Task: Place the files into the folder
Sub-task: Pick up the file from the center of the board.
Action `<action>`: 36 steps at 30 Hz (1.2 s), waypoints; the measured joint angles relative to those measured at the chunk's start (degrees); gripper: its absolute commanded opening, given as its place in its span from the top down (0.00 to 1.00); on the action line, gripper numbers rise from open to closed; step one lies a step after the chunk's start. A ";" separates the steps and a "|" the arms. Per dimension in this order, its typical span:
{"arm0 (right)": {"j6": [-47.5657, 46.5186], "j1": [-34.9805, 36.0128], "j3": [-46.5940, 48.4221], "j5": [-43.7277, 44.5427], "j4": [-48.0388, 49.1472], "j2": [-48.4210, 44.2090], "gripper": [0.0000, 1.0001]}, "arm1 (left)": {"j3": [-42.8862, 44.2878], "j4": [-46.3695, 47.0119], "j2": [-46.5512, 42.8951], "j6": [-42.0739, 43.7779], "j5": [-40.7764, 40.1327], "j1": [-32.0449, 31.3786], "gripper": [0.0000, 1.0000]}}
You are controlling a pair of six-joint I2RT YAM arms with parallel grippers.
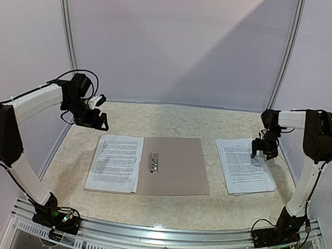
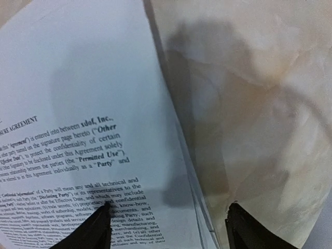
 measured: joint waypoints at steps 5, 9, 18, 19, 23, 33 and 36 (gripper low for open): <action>-1.88 -0.39 -0.39 -2.99 3.15 0.31 0.62 | 0.13 -0.24 1.18 0.00 -0.07 -0.79 0.14; -2.43 -0.57 -0.52 -4.28 3.74 0.31 0.72 | 0.76 -0.37 1.29 0.02 -0.15 -1.42 0.14; -1.55 -0.87 -0.70 -4.48 3.67 0.00 0.93 | 1.07 -0.39 1.88 0.02 -0.17 -1.86 0.14; -1.25 -0.87 -0.85 -4.63 3.61 -0.15 0.96 | 1.07 -0.39 1.90 0.02 -0.17 -1.90 0.14; -0.63 -0.79 -1.49 -5.51 2.45 -1.11 1.00 | 1.07 -0.39 1.90 0.02 -0.17 -2.03 0.14; -0.04 -0.76 -1.68 -6.40 -0.07 -5.73 1.00 | 1.07 -0.39 1.88 0.63 -0.33 -2.69 0.14; -0.20 -0.39 -1.68 -7.19 -0.81 -8.04 1.00 | 1.09 -0.37 1.88 1.44 -0.46 -4.26 0.14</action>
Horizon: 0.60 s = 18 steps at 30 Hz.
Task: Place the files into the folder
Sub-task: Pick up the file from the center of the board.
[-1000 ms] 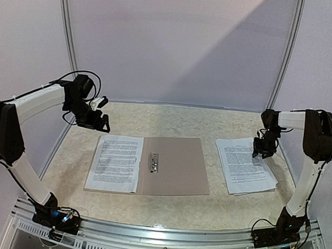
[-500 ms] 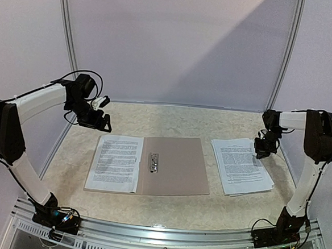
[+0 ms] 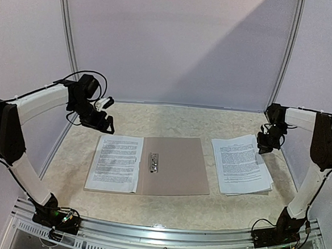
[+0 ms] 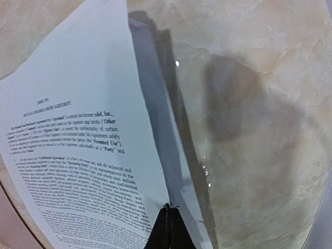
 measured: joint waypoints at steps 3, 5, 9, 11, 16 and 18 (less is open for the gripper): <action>-0.55 1.20 0.09 -1.25 -0.94 -2.60 1.00 | 0.96 0.00 0.09 0.76 0.46 -2.51 0.14; -0.63 1.97 0.26 -2.45 -1.68 -3.76 1.00 | 3.04 -0.02 0.90 0.83 1.49 -4.31 0.14; -0.55 2.51 0.90 -5.49 -3.06 -5.46 1.00 | 9.68 1.36 6.25 -1.68 5.49 -8.90 0.14; -0.15 2.51 0.94 -6.97 -3.48 -6.25 1.00 | 12.94 1.95 9.94 -3.74 7.43 -11.47 0.15; 1.51 2.51 0.96 -10.71 -3.76 -7.82 1.00 | 28.24 3.19 25.73 -8.00 10.25 -21.27 0.14; 2.12 2.51 0.96 -11.85 -3.74 -7.98 1.00 | 34.23 3.89 31.98 -9.29 11.08 -25.53 0.14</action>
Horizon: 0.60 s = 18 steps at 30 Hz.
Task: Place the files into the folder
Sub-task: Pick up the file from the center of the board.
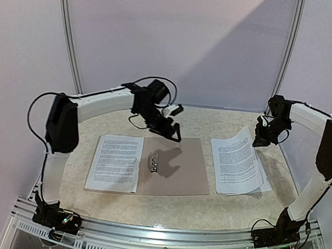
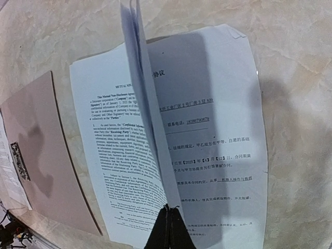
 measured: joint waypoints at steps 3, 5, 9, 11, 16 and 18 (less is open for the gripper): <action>0.76 -0.02 -0.39 -1.53 0.22 -0.02 1.00 | 6.69 0.79 7.32 -1.99 1.16 -5.49 0.17; 0.98 -0.02 -1.09 -1.92 0.59 -0.04 1.00 | 11.34 1.36 11.69 -2.86 1.38 -8.76 0.19; 1.29 -0.07 -2.38 -2.29 1.16 -0.04 1.00 | 18.27 4.79 17.33 -4.74 1.33 -13.11 0.27; 1.42 -0.13 -2.95 -2.32 1.66 -0.04 1.00 | 21.09 6.43 19.28 -6.03 1.22 -14.03 0.31; 1.62 -0.70 -4.55 -2.25 3.23 -0.04 1.00 | 24.68 9.60 23.82 -9.14 0.04 -14.73 0.36; 1.66 -1.07 -5.35 -2.23 3.78 -0.02 1.00 | 24.33 9.84 25.35 -10.32 -0.31 -14.84 0.38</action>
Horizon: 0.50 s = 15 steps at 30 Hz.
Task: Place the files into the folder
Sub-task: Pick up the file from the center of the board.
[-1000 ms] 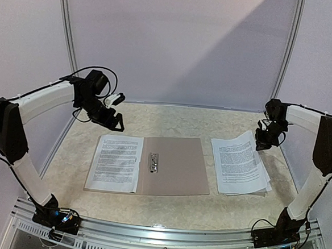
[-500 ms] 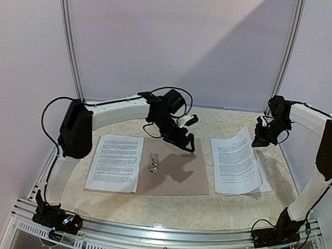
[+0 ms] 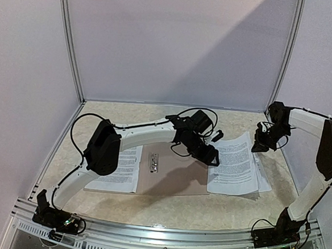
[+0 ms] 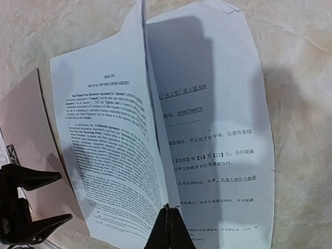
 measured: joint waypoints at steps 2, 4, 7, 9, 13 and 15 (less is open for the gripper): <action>0.09 -0.17 -0.68 0.00 0.57 0.00 1.00 | -0.44 0.04 1.27 -0.79 -0.37 -0.02 0.38; 0.22 -0.31 -1.25 0.00 1.31 0.07 1.00 | -0.72 1.27 2.19 -1.20 -0.50 -0.04 0.39; 0.46 -0.39 -1.73 -0.02 2.05 0.35 0.91 | -0.72 1.70 2.25 -2.12 -0.74 -0.20 0.39; 0.98 -0.42 -1.84 -0.07 2.40 0.59 0.83 | -0.72 1.77 2.29 -2.64 -0.81 -0.22 0.40; 1.51 -0.44 -2.60 0.57 3.10 0.74 0.65 | -0.79 2.23 2.40 -3.80 -0.90 -0.22 0.41; 1.57 -0.46 -3.19 1.18 3.63 0.76 0.61 | -0.98 2.58 2.40 -4.17 -0.90 -0.22 0.41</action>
